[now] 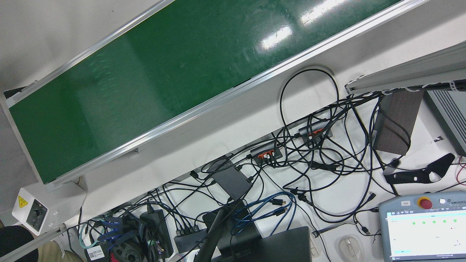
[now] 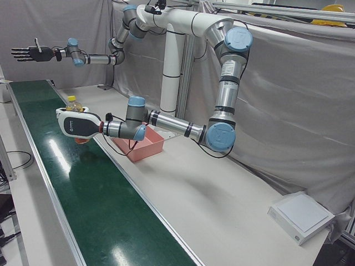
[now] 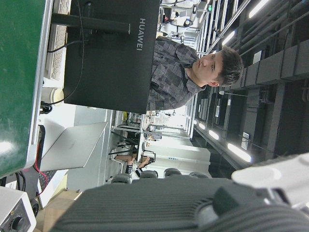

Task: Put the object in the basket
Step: 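Lift the bottle off the belt and carry it toward the pink basket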

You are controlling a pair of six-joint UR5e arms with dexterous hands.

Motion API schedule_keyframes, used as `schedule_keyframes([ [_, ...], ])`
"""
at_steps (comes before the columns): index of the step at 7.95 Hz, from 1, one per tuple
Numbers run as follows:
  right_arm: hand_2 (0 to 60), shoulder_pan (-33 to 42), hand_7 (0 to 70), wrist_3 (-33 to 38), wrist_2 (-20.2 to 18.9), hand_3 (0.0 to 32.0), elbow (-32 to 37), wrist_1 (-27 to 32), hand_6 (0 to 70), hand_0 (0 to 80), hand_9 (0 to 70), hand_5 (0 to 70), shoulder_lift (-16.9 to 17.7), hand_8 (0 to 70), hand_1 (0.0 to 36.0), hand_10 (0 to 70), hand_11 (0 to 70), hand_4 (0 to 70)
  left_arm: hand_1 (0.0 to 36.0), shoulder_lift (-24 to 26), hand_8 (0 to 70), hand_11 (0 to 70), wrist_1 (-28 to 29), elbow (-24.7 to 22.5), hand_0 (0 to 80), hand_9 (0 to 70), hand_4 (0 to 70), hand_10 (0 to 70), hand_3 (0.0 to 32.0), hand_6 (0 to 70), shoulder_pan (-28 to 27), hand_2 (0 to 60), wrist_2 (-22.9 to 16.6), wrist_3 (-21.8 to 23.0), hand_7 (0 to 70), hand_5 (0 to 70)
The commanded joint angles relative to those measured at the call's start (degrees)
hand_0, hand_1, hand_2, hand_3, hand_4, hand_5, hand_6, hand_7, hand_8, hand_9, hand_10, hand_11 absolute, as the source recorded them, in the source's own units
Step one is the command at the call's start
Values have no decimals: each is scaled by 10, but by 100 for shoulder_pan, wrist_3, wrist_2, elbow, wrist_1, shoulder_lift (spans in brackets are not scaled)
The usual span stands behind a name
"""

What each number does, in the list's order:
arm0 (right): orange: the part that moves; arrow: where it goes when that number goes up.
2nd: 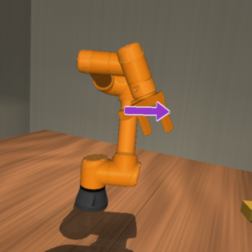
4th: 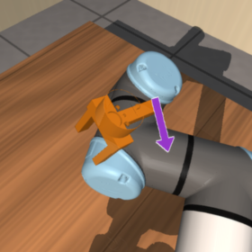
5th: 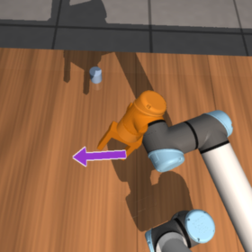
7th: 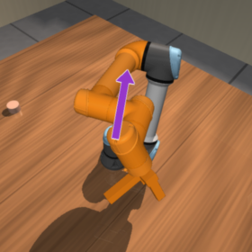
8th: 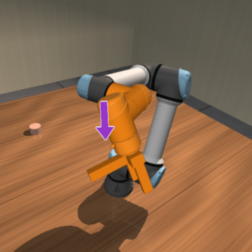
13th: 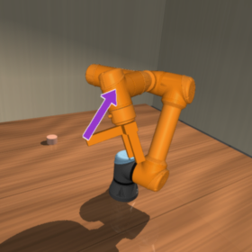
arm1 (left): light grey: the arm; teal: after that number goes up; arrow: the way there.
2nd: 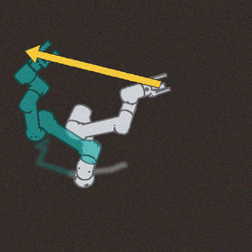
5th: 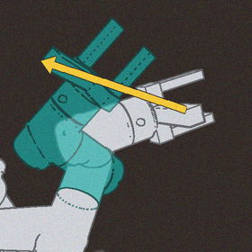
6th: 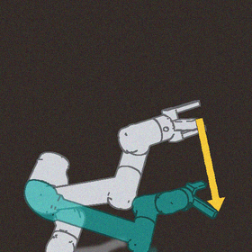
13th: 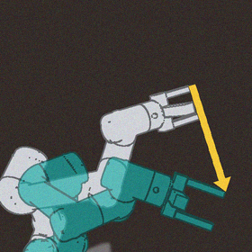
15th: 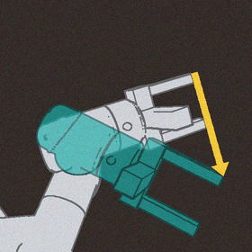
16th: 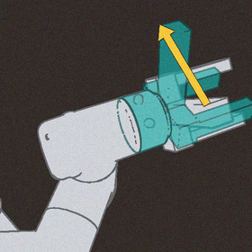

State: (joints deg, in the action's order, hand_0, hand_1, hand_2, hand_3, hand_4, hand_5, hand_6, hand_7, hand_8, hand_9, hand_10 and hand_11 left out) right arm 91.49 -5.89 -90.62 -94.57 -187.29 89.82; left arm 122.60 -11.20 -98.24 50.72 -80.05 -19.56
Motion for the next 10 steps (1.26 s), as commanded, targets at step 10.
schedule_keyframes([
  [10,0,0,0,0,0,0,8,0,0,0,0,0,0,0,0,0,0,0,267,-815,624,700,-1278,-2497,567,700,361,700,0,452,-2065,600,-169,-935,700,700],
])
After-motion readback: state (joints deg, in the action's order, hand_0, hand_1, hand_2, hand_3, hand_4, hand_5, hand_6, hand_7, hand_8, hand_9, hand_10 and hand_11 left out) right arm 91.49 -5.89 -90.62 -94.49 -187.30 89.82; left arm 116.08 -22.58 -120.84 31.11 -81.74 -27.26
